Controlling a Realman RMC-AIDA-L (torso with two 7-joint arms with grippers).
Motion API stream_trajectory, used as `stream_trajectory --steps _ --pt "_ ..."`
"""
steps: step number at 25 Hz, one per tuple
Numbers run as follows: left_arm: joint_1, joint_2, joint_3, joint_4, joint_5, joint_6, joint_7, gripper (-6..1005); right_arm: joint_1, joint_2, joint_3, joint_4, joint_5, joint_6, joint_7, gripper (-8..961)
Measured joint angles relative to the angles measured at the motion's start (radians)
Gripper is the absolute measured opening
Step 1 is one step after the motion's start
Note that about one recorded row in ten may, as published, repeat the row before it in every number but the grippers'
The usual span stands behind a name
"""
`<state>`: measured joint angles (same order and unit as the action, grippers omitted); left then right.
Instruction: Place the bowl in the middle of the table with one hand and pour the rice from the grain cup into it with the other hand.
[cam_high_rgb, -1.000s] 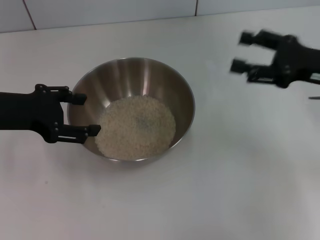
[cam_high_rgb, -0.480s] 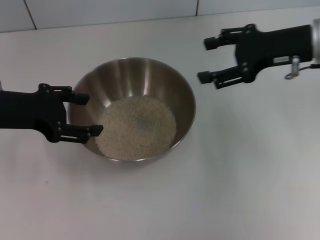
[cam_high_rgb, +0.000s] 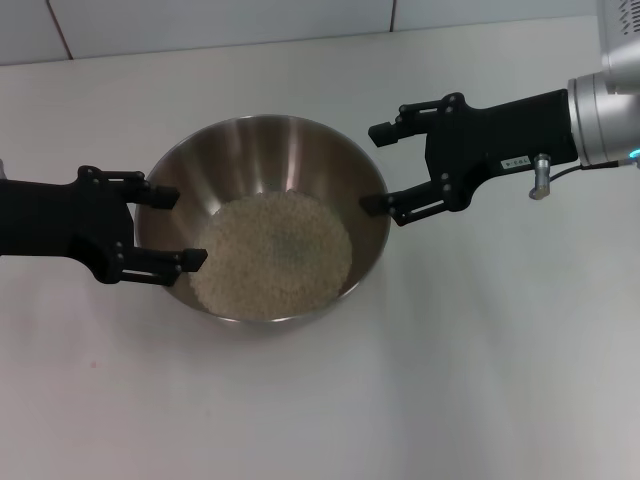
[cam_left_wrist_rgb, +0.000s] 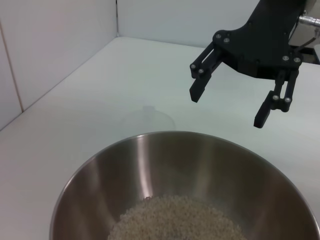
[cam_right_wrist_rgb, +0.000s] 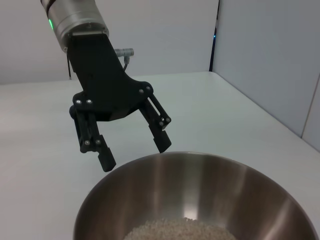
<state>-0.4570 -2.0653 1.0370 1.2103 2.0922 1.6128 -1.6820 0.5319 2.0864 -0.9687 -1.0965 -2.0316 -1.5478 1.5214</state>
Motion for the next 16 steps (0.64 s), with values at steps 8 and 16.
stream_trajectory --steps 8,16 --pt "0.0 0.001 0.0 0.0 0.0 0.0 -0.001 813 -0.002 0.0 0.001 0.015 0.003 0.003 0.006 830" --pt "0.002 0.001 0.001 0.0 -0.001 -0.002 -0.001 813 -0.004 0.0 -0.003 0.022 0.005 0.015 0.004 830"
